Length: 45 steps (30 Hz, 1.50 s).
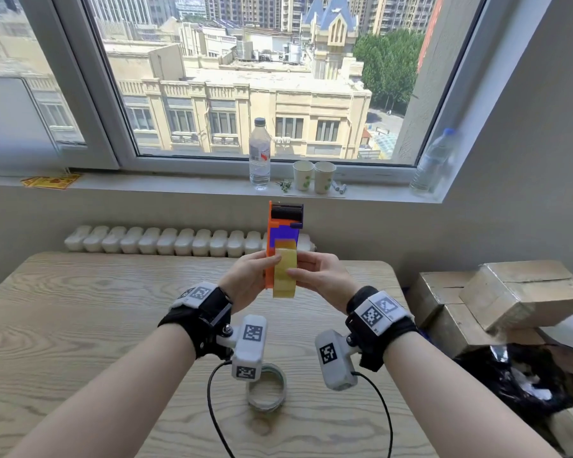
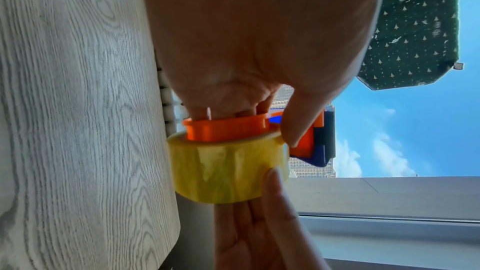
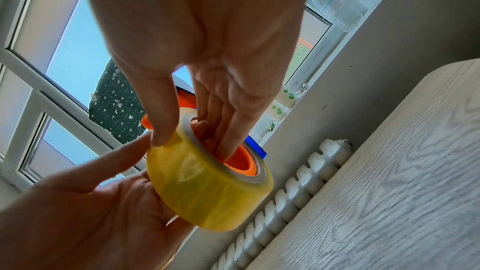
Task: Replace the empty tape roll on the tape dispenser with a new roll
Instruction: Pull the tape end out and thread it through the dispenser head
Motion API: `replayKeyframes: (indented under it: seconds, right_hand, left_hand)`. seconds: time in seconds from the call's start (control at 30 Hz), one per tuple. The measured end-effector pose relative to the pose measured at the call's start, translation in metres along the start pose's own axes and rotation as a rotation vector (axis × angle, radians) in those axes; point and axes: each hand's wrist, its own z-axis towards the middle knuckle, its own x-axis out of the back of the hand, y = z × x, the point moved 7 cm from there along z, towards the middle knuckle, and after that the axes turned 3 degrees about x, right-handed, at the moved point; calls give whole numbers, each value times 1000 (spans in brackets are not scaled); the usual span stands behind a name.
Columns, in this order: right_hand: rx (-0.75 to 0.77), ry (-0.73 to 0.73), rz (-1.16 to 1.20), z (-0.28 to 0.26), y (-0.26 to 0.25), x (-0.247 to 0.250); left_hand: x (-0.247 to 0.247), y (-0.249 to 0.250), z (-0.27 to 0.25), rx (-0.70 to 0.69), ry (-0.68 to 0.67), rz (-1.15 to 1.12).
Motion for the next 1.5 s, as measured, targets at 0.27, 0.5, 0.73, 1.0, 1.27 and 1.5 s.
replayKeyframes:
  seconds: [0.27,0.5,0.73,1.0,1.27,1.5]
  right_hand:
    - [-46,64,46,0,2,7]
    - [-59,139,8,0,0,12]
    - [-101,236,-108,-4,-1,19]
    - [-150,208,-142,-10,2,25]
    - [-100,134,-144,-18,0,26]
    - [-78,101,-127,-20,-1,23]
  left_hand:
    - [-5,-1,-7,-1,-89,16]
    - [-12,-4,-8,-3,-91,50]
    - [-22,-13,-8,20,-121,148]
    - [-26,-20,-5,-1,-118,178]
    - [-31,-16,-6,-39,-105,149]
    - [-28,-18,-5,-29,-95,150]
